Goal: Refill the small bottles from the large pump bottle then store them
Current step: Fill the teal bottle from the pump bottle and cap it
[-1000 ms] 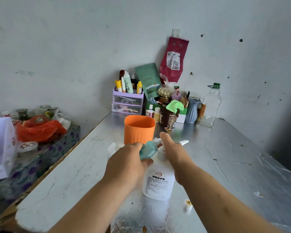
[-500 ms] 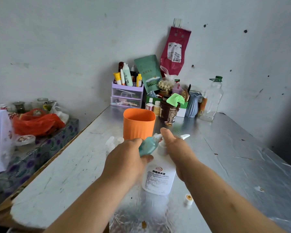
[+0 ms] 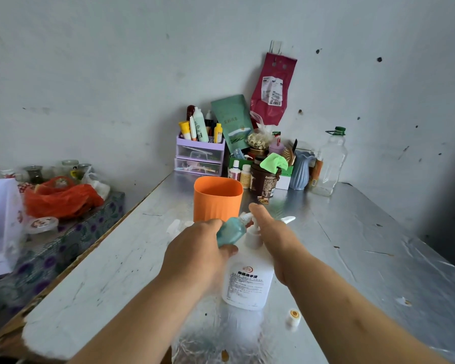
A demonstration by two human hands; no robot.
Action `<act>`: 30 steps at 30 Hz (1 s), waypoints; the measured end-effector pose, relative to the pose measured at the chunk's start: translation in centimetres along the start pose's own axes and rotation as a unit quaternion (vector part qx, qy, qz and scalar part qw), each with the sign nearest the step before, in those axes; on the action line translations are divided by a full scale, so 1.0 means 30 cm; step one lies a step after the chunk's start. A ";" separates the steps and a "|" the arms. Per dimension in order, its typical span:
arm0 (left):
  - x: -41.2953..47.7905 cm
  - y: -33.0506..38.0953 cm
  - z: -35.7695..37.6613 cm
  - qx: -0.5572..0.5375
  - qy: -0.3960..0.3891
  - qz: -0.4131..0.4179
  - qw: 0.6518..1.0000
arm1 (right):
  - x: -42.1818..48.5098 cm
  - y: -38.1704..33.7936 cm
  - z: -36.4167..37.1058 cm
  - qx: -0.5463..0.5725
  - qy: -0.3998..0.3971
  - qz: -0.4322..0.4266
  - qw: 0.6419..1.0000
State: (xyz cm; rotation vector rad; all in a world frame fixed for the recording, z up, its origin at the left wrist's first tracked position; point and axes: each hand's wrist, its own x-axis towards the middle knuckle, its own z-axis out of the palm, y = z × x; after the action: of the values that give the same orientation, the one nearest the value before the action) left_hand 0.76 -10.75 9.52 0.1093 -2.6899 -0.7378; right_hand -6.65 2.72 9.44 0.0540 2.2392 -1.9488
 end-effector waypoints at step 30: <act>0.000 0.002 0.004 0.002 0.007 0.006 1.000 | 0.008 -0.019 -0.008 -0.061 0.001 -0.015 0.998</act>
State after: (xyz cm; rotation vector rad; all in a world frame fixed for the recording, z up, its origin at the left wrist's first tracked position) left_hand 0.74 -10.64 9.46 0.0994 -2.6776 -0.7253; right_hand -6.99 2.86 9.99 0.0068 2.3681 -1.8228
